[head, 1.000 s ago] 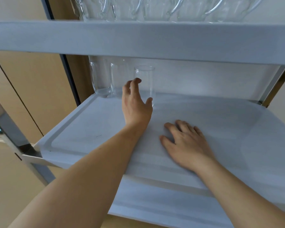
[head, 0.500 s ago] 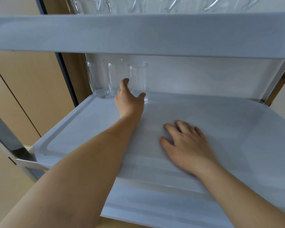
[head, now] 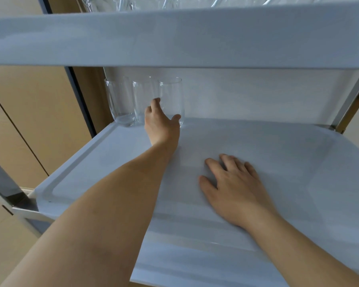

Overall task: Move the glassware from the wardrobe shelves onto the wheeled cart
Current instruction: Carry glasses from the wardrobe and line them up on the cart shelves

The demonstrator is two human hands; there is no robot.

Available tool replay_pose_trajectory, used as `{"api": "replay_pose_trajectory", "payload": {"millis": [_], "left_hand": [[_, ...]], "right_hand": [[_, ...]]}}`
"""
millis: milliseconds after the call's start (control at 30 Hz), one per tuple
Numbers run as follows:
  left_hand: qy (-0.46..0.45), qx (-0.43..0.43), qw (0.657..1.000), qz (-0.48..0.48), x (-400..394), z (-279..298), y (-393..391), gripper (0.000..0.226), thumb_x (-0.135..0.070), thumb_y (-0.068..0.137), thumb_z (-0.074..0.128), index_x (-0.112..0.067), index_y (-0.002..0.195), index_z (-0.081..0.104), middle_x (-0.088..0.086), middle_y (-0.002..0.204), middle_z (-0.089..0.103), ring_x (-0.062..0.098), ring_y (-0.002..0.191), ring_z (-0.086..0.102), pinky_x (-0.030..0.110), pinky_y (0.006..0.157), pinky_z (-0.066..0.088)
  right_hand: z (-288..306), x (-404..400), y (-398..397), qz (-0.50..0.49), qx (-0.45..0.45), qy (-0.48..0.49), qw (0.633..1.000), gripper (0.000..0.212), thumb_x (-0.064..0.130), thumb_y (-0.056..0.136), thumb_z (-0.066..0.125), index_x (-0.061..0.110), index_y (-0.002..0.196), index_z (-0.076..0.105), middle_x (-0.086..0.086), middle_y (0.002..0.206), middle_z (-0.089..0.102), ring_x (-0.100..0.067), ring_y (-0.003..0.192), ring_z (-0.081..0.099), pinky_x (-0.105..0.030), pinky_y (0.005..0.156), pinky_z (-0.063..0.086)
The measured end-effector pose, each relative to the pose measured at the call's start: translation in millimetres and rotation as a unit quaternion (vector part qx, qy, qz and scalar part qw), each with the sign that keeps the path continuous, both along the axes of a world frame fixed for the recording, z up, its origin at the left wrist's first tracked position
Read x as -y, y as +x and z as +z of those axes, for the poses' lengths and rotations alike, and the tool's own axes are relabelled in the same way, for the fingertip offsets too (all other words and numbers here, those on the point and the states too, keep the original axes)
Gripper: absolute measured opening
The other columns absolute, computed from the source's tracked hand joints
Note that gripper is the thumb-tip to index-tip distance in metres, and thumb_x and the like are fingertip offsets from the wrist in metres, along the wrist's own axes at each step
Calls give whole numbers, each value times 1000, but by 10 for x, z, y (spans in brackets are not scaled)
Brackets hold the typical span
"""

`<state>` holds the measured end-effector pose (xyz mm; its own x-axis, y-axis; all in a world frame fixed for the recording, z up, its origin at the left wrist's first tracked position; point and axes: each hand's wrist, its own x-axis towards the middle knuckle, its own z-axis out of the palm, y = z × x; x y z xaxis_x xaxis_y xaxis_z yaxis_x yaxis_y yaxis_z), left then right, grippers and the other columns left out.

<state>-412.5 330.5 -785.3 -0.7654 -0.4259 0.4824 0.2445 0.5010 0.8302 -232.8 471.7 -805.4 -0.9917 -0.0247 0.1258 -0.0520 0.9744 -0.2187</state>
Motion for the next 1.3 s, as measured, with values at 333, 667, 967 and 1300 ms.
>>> {"api": "replay_pose_trajectory", "payload": {"millis": [333, 667, 967, 1300], "left_hand": [[-18, 13, 1000, 1, -22, 11, -33, 65, -23, 81, 81, -21, 138, 50, 5, 128, 59, 24, 113, 58, 22, 85, 32], [-23, 72, 997, -2, 166, 33, 240, 73, -36, 78, 83, -26, 141, 47, 0, 135, 57, 23, 122, 55, 32, 90, 43], [-136, 108, 984, -30, 393, 66, 754, 64, -51, 88, 69, -25, 142, 49, 2, 142, 52, 27, 128, 49, 37, 100, 43], [-251, 226, 930, -144, 514, 368, 1725, 63, -51, 93, 64, -19, 145, 49, 4, 150, 49, 29, 140, 37, 39, 112, 34]], "right_hand": [[-8, -6, 4, -1, -2, -4, 1000, 52, 59, 97, 22, 38, 142, 36, -1, 159, 27, -21, 150, 16, -46, 124, 7], [-19, -10, 15, -5, 10, -18, 1000, 51, 56, 99, 23, 39, 147, 32, -1, 165, 18, -20, 153, 9, -44, 125, 3], [18, 2, -4, -16, 19, 7, 1000, 54, 56, 100, 25, 36, 149, 32, -7, 166, 20, -24, 154, 13, -48, 124, 6], [464, 77, 457, -50, 167, 23, 984, 69, 65, 100, 24, 32, 160, 15, -14, 169, 4, -36, 154, 5, -54, 123, 6]]}}
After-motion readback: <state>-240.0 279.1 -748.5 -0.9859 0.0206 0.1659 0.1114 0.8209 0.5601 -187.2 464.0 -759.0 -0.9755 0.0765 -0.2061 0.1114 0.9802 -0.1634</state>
